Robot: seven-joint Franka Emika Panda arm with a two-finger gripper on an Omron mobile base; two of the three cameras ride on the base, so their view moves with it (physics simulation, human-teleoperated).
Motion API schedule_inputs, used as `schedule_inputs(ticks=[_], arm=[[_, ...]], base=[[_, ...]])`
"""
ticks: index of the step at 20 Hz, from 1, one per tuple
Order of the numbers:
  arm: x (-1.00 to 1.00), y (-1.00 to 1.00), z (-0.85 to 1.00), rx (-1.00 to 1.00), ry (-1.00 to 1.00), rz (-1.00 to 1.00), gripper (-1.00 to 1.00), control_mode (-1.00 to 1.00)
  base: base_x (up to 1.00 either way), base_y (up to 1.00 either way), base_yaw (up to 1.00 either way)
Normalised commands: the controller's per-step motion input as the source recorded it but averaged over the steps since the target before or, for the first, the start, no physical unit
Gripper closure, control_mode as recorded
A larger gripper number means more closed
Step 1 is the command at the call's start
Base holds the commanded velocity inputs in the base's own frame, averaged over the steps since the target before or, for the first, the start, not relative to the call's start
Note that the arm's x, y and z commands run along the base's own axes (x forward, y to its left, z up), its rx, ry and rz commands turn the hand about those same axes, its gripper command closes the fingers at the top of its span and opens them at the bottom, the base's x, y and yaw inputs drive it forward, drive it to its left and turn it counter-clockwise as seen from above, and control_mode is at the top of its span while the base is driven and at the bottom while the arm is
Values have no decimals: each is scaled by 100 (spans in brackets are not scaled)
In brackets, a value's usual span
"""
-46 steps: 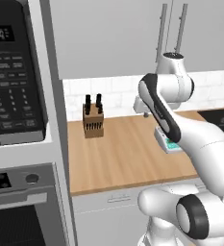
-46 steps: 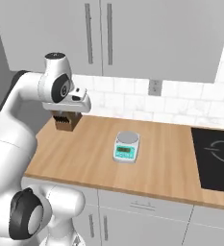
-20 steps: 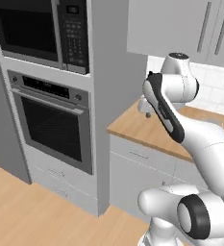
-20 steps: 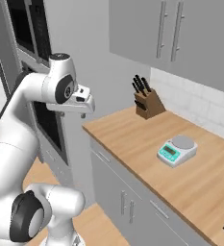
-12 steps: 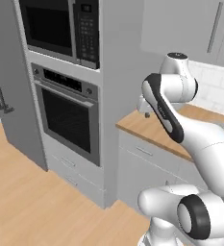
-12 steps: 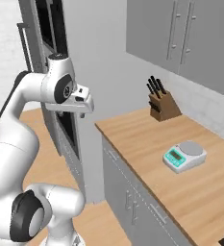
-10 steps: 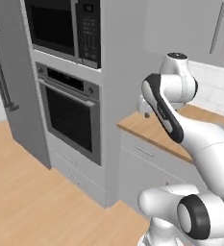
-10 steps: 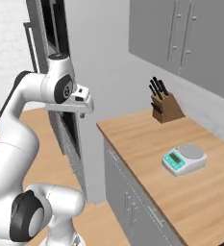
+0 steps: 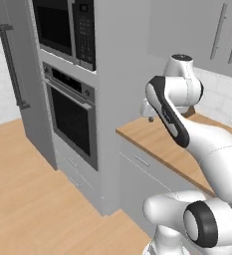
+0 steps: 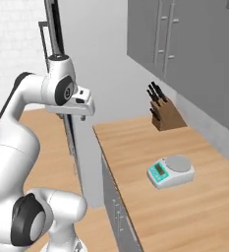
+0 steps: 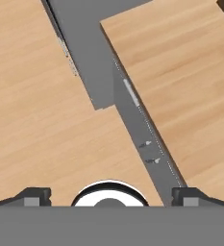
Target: Take a straw from the drawer in front and place it inside the glass cup on the dining counter.
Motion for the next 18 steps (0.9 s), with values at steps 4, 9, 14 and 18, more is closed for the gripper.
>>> schedule_inputs(ticks=[4, 9, 14, 18], arm=[[0, 0, 0, 0, 0, 0, -100, 100], [0, 0, 0, 0, 0, 0, -100, 100], [0, 0, 0, 0, 0, 0, -100, 100], [0, 3, -10, 0, 2, 0, -100, -100]], base=[[-8, -51, 25], [-2, -48, 27], [0, -23, 17], [0, 0, 0]])
